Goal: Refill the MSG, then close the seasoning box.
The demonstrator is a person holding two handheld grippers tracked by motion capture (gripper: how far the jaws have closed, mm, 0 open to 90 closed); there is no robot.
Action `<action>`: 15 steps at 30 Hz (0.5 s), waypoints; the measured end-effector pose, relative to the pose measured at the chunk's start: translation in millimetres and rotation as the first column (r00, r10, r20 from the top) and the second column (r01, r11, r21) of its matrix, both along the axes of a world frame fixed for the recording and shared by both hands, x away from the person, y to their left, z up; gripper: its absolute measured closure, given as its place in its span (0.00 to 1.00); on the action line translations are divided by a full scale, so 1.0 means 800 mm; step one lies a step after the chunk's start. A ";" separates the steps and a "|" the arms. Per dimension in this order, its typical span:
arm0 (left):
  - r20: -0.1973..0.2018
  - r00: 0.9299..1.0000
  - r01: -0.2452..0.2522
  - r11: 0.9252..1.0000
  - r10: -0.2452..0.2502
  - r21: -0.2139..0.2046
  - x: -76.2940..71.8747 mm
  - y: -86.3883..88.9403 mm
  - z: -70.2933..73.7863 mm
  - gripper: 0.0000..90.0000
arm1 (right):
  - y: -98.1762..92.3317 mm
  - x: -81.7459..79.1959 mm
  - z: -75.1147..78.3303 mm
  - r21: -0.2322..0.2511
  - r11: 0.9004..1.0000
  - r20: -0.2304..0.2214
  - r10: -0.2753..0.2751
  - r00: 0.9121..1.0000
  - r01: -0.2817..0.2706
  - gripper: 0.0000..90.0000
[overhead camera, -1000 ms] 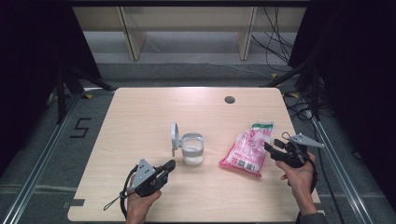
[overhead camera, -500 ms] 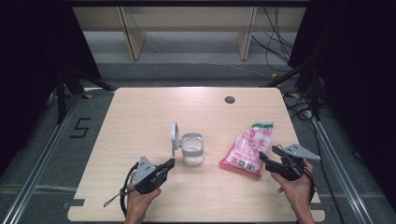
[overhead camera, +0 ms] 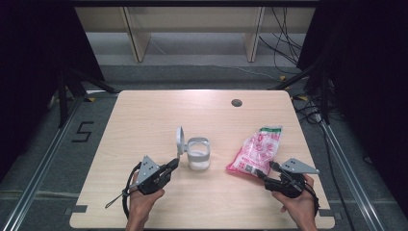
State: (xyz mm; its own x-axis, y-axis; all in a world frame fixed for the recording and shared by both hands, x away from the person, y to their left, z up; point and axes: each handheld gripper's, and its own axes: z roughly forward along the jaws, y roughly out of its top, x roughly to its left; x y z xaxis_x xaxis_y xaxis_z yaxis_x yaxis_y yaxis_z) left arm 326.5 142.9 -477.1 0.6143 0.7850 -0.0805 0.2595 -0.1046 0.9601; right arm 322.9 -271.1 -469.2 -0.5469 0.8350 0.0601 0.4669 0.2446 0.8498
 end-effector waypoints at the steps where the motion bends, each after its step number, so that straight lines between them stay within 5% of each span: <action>1: 0.000 1.000 -0.002 1.000 0.002 0.005 0.001 0.000 0.001 0.99 | 0.002 -0.004 0.000 0.010 1.000 -0.026 -0.010 1.000 0.011 0.45; 15: -0.008 1.000 -0.020 1.000 0.020 -0.002 0.014 -0.003 0.012 0.99 | 0.006 -0.018 -0.006 -0.003 0.999 -0.031 0.039 0.999 -0.040 0.44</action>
State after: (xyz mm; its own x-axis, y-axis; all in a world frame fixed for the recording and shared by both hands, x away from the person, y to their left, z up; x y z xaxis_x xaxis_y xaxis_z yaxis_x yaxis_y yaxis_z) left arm 337.3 140.4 -467.1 0.5976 0.7971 -0.0866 0.2691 -0.0977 0.9581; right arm 308.5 -266.5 -474.2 -0.5774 0.8130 0.0743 0.4827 0.2665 0.8342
